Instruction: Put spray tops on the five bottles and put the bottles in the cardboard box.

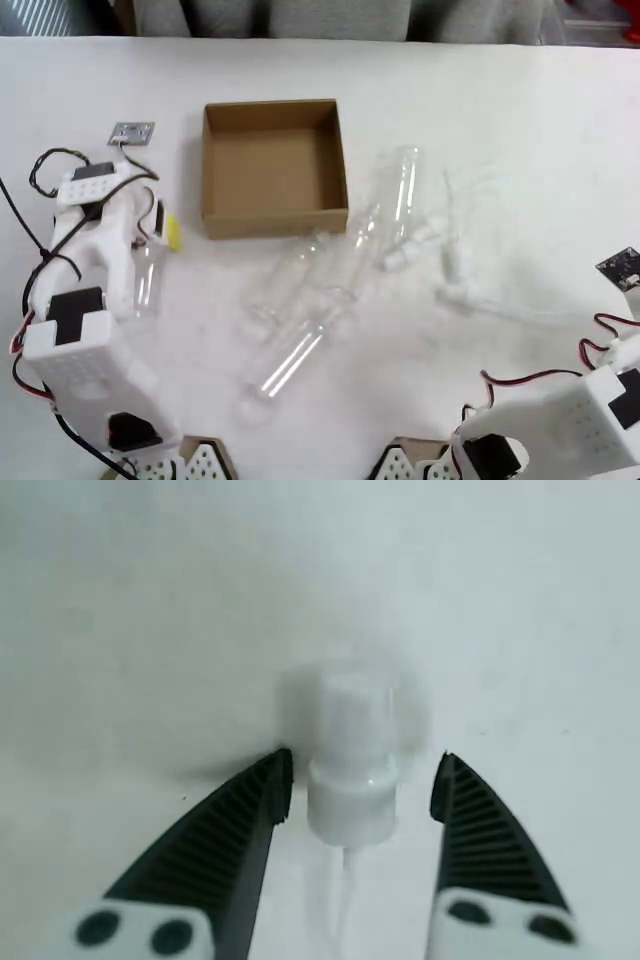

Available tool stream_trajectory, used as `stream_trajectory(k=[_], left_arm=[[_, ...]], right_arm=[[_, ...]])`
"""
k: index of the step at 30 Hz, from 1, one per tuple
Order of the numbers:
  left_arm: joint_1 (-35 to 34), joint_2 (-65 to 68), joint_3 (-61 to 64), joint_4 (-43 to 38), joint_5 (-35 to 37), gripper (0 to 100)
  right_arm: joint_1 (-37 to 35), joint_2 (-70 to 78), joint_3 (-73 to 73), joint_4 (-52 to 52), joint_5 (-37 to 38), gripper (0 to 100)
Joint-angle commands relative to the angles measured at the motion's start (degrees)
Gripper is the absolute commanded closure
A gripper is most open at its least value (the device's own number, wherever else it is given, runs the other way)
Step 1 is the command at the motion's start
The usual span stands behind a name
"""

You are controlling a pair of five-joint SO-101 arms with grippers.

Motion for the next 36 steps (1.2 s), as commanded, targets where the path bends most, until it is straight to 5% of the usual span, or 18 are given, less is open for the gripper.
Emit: stream_trajectory(k=[1, 5, 14, 23, 31, 36], left_arm=[[-0.57, -0.4, -2.29, -0.97, -0.53, 90], [-0.57, -0.4, -2.29, -0.97, -0.53, 90], [-0.57, -0.4, -2.29, -0.97, -0.53, 90], [-0.57, -0.4, -2.29, -0.97, -0.53, 90], [-0.57, -0.4, -2.29, -0.88, -0.53, 90], [-0.57, -0.4, -2.29, -0.88, -0.62, 90]], right_arm=[[0.22, 0.13, -2.46, -1.45, 0.62, 82.2], [0.04, 0.48, -2.46, -2.07, 0.62, 93.3], [0.4, -0.75, -2.46, -1.63, -0.62, 98.3], [-3.03, -14.11, -2.46, 10.42, -38.68, 98.3], [-15.78, -24.04, -2.11, 18.68, -76.66, 98.3], [-29.49, -25.01, -2.46, 18.51, -83.96, 98.3]])
